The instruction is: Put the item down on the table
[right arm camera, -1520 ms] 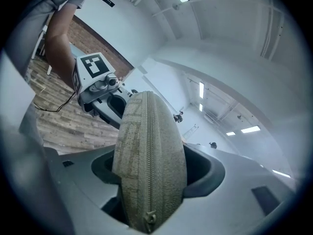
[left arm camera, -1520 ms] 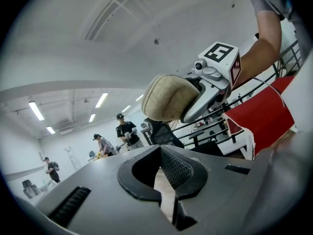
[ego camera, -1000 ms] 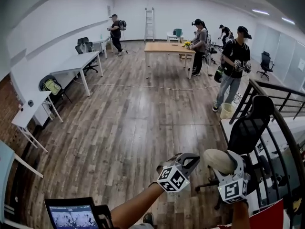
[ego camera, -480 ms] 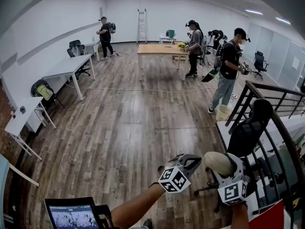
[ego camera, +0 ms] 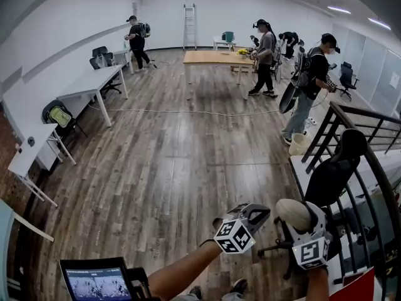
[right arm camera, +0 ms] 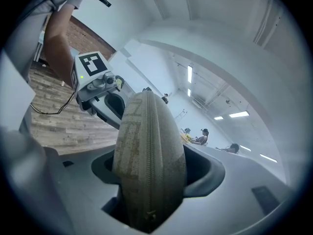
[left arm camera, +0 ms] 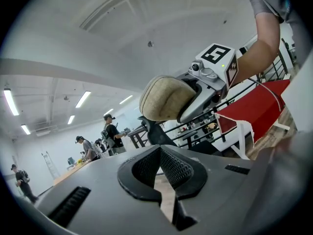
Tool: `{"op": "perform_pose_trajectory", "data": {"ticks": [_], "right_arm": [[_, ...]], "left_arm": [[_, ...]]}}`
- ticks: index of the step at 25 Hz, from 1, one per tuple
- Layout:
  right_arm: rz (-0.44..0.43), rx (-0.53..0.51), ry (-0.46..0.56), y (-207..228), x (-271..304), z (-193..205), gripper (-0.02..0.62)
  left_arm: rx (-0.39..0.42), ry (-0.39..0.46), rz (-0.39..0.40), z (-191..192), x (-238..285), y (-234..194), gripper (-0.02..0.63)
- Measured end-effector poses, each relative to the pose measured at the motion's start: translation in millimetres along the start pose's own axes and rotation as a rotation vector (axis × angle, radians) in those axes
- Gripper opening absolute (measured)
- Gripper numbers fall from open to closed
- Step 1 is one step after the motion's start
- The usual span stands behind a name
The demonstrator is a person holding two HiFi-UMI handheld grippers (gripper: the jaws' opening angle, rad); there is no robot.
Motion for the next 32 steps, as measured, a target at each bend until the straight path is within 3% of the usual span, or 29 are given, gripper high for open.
{"op": "perform_pose_trajectory", "data": {"ticks": [7, 20, 32], "right_arm": [[-0.023, 0.012, 0.036, 15, 24, 43, 0.304], [-0.083, 0.081, -0.014, 23, 41, 126, 0.304], [-0.091, 0.135, -0.046, 27, 60, 161, 0.304]], "left_arm": [[0.003, -0.024, -0.031, 6, 43, -11, 0.002], [-0.071, -0.077, 0.012, 32, 118, 8, 0.002], [-0.106, -0.103, 0.035, 53, 146, 1, 0.002]]}}
Point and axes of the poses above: the fingertips, and each gripper's own axes: x forward along the fingers, y to its right, z out of its underside, the point moved 3 cm from there along -x, backward along the fingers, and after that the axes turned 8 degrees about -x, right-handed, at the moved point
